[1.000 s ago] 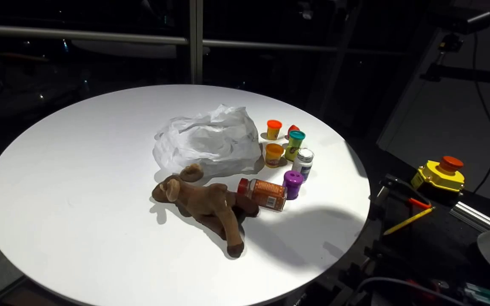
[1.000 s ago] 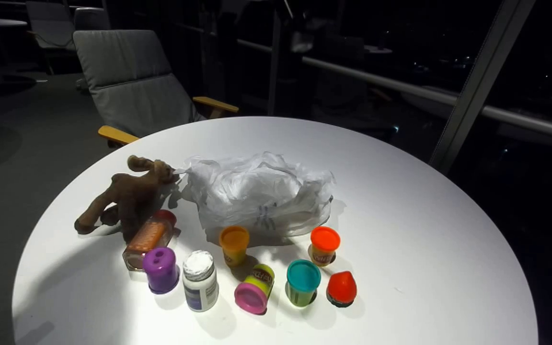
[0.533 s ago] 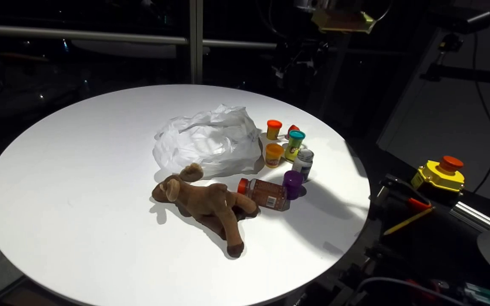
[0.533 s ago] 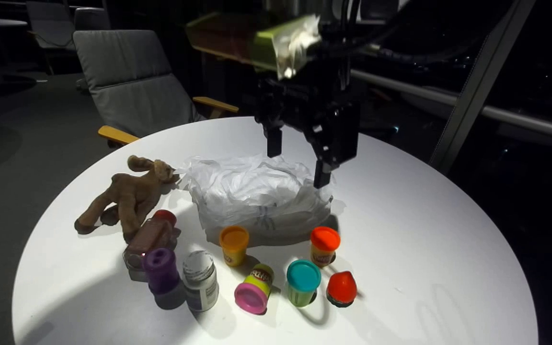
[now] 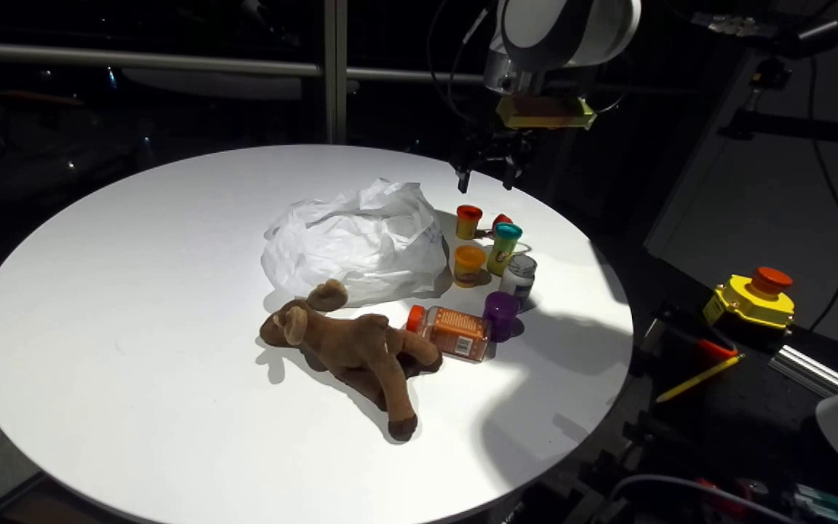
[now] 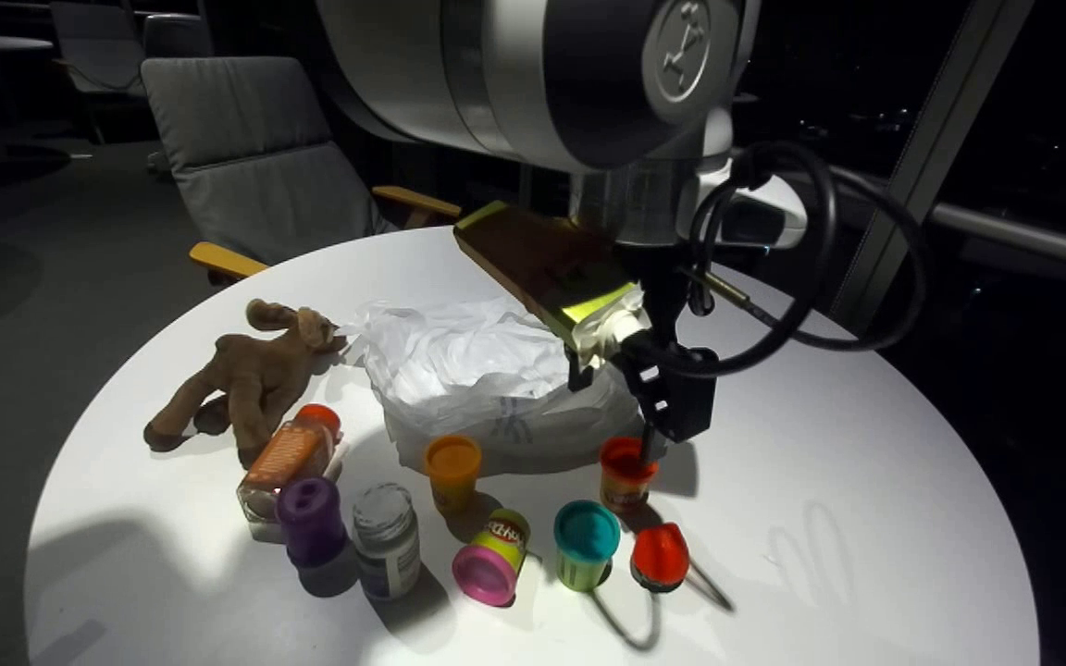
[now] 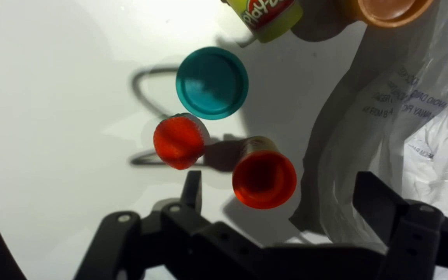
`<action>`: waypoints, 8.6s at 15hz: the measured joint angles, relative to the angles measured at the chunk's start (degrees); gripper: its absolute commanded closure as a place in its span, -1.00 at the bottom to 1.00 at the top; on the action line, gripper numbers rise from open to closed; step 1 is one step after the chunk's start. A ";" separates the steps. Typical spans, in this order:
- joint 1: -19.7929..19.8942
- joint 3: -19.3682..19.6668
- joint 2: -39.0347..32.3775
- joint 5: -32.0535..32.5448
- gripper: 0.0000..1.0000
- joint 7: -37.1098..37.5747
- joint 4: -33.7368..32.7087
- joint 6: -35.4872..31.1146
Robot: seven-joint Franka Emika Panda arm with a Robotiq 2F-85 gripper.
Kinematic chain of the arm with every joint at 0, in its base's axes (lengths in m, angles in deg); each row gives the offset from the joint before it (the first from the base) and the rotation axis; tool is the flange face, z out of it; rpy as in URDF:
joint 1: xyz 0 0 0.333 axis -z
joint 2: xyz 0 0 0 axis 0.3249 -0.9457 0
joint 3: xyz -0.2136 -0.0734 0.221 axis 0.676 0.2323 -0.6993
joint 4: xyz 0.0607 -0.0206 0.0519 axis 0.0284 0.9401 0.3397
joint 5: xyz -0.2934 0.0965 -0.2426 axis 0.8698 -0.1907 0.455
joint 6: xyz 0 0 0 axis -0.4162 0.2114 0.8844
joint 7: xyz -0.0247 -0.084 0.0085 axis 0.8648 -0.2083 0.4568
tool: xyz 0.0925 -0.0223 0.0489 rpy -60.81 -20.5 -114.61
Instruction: Put all the contents in the white plastic bag
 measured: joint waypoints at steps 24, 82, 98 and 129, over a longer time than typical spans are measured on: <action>0.75 1.31 -13.04 -8.45 0.43 0.14 -13.32 4.70; -4.56 6.98 -5.15 -6.85 -0.32 24.95 2.31 2.45; -4.90 7.35 -3.91 -7.08 0.43 26.14 -0.16 4.10; -10.15 2.61 -6.12 -1.65 -1.00 30.16 -11.21 2.35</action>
